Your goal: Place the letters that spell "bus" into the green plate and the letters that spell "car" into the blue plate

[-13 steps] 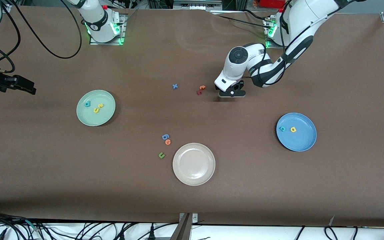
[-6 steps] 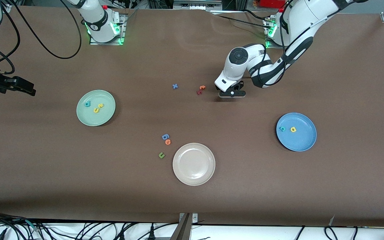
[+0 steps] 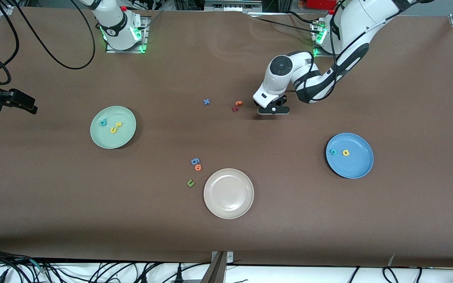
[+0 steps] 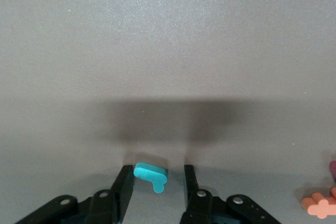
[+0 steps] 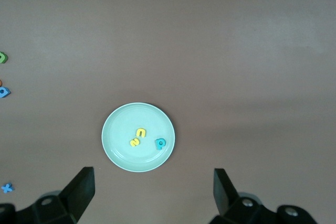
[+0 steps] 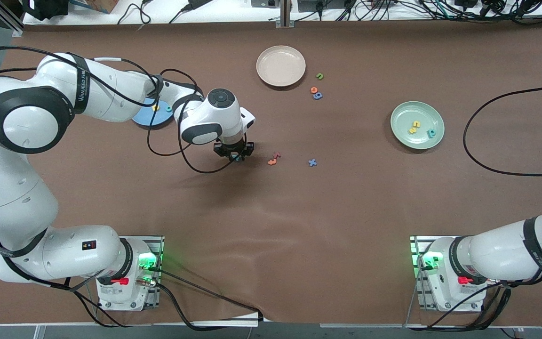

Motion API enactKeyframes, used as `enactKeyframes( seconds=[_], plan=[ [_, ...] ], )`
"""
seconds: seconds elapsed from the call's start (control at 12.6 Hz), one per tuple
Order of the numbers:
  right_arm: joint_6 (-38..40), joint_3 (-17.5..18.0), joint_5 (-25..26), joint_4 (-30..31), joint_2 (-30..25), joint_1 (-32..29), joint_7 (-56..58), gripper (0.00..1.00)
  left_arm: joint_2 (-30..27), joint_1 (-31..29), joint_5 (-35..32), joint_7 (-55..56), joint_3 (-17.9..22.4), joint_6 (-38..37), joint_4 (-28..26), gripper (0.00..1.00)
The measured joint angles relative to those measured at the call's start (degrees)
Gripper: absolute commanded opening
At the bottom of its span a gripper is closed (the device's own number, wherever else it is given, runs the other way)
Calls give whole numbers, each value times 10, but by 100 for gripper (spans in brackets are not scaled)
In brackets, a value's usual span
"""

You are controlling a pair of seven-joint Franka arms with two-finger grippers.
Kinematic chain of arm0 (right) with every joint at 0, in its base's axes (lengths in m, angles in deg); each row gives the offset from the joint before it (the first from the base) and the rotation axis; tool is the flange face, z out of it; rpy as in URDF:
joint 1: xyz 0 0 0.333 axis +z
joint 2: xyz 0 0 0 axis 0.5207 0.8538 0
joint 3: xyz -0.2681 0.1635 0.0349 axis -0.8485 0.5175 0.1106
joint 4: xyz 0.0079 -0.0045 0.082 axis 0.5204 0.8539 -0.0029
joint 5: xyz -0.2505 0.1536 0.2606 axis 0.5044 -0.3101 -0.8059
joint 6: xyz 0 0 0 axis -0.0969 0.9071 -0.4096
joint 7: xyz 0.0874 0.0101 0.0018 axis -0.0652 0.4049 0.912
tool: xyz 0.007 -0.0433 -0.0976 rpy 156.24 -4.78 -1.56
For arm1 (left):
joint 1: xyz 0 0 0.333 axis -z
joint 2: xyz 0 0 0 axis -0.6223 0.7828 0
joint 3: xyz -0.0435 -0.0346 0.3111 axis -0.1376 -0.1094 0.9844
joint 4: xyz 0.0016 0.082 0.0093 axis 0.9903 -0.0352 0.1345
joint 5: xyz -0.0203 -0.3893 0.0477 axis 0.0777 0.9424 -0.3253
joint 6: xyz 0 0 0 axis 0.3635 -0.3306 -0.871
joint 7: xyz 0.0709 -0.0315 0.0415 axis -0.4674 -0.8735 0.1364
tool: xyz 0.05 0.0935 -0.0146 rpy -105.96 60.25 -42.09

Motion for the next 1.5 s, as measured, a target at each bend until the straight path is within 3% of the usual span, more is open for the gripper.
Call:
enactKeyframes(
  seconds=[0.71,1.5],
  plan=[
    [-4,2,0,0,1,0,0,100,0,1,0,2,0,1,0,39],
    [-5,4,0,0,1,0,0,100,0,1,0,2,-2,1,-1,28]
  ],
)
